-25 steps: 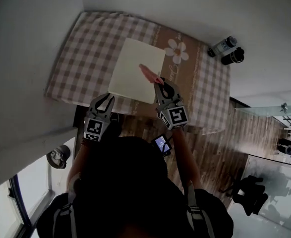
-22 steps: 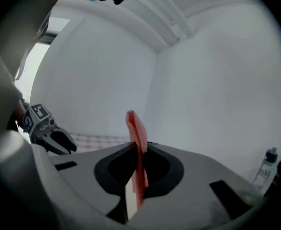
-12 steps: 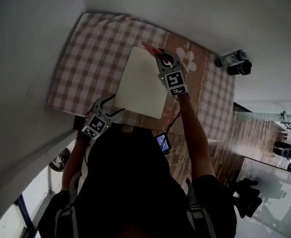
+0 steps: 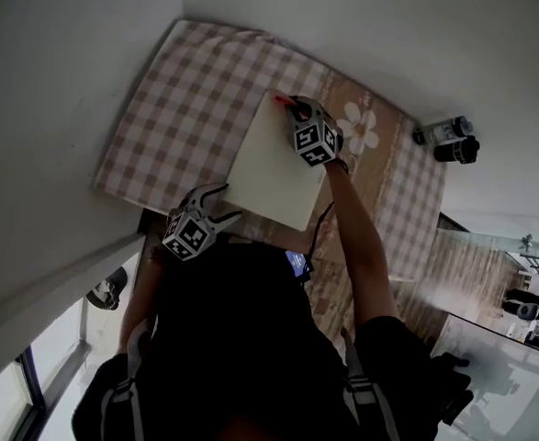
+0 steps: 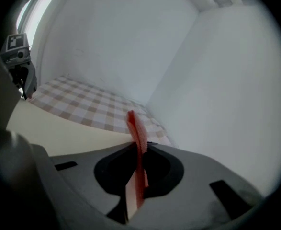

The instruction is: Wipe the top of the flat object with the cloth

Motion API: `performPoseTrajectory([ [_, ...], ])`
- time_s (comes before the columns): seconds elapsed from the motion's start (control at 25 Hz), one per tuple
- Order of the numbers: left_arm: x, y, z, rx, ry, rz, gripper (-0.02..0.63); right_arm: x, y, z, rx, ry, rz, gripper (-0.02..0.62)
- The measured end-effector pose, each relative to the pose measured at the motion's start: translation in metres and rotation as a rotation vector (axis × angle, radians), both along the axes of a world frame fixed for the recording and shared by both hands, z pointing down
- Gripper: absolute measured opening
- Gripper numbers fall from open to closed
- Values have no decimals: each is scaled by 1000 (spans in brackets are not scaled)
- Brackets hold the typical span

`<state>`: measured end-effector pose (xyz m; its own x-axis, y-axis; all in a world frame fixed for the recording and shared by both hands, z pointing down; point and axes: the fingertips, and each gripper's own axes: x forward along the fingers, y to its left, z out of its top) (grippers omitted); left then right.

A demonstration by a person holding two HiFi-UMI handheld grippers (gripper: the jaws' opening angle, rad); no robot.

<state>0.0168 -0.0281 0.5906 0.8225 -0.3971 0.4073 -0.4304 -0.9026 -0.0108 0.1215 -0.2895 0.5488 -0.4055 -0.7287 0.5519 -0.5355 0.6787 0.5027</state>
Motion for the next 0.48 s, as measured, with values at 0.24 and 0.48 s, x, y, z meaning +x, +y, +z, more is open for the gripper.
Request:
performPoseTrajectory([
  [0.24, -2, -9, 6, 15, -39, 19, 314, -7, 4, 34, -192, -17, 30, 21],
  [0.48, -16, 20, 14, 30, 8, 5, 314, -23, 40, 37, -230, -82, 88, 23],
])
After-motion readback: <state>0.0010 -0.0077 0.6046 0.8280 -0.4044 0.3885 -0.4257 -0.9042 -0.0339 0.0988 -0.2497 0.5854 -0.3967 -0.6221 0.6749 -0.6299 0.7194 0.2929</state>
